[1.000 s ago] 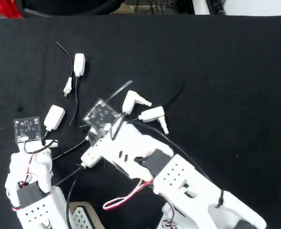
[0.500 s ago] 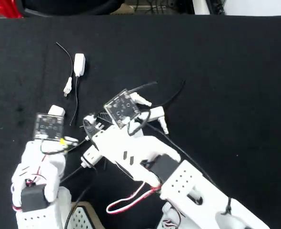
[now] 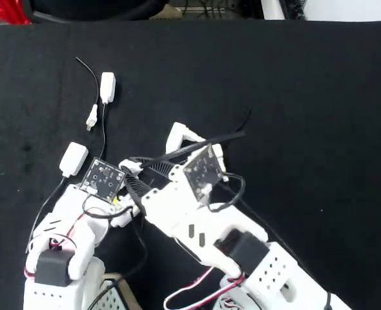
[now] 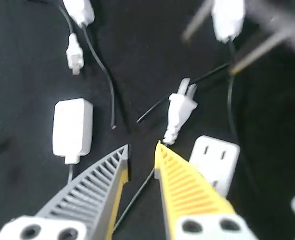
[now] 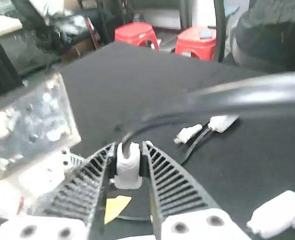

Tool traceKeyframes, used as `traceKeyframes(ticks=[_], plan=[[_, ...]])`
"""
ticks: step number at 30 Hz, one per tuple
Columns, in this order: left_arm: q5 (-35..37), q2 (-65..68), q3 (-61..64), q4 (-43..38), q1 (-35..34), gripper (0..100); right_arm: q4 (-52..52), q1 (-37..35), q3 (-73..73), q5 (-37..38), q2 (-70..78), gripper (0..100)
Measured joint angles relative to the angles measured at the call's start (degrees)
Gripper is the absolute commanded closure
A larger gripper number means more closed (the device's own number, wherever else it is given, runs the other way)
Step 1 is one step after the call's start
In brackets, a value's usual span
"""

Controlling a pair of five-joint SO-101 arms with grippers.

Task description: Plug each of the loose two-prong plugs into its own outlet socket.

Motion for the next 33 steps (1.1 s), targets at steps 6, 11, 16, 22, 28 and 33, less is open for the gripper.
traceKeyframes(ticks=[6, 11, 16, 22, 28, 33], plan=[[7.8, 0.0, -2.3, -2.1, 1.6, 90, 0.0, -0.4, 0.0, 0.0, 2.9, 98.7], [10.8, 0.0, -2.5, -3.0, 1.6, 90, 0.0, -1.2, 0.0, 0.0, 2.9, 98.7], [13.3, 0.2, -4.7, -3.0, 2.1, 90, 0.0, -1.4, 0.0, 0.0, 2.9, 98.7], [14.9, 0.0, -7.2, -3.0, 2.1, 90, 0.0, -1.4, 0.0, 0.0, 3.3, 98.7], [14.9, 0.0, -7.3, -3.0, 2.0, 90, 2.5, -4.0, 0.1, 1.2, 3.4, 98.7], [14.9, 0.0, -7.3, -3.0, 1.9, 90, 2.5, -4.5, 0.1, 3.3, 3.4, 98.7]])
